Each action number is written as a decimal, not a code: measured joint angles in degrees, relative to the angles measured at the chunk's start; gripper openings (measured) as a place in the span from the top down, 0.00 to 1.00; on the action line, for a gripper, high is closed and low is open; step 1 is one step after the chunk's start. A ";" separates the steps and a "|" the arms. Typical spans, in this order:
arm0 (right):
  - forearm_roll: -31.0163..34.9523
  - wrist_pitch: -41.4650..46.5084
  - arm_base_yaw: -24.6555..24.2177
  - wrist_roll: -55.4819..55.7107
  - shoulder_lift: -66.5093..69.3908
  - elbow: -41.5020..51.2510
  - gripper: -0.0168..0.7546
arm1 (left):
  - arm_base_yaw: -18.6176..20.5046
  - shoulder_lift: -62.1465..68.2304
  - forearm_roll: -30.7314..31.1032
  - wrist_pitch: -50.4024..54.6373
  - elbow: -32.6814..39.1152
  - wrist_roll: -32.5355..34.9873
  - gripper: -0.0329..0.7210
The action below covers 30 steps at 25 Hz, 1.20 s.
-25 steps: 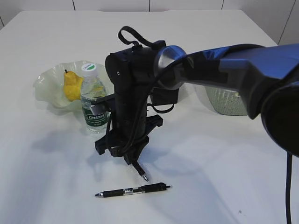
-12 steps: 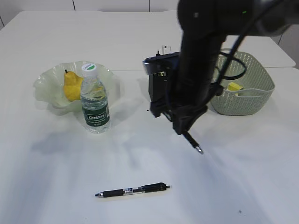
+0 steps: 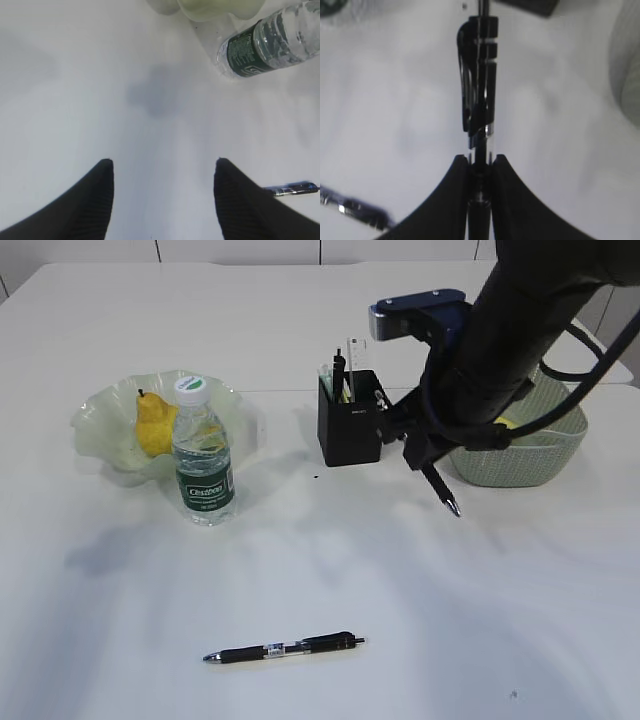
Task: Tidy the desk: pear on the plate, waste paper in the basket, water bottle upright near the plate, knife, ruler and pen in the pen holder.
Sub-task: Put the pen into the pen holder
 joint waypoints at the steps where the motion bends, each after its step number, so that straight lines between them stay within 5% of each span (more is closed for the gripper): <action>1: -0.09 -3.14 0.00 -0.10 0.00 0.00 0.87 | 0.00 0.00 0.00 0.25 0.00 0.00 0.36; 16: -4.51 -49.32 -1.28 -0.43 7.20 -0.71 0.87 | 0.00 0.00 0.00 2.47 0.00 0.00 0.36; 30: -5.41 -60.80 -4.09 -0.43 15.83 -4.25 0.87 | 0.00 0.00 0.00 2.59 0.00 0.00 0.36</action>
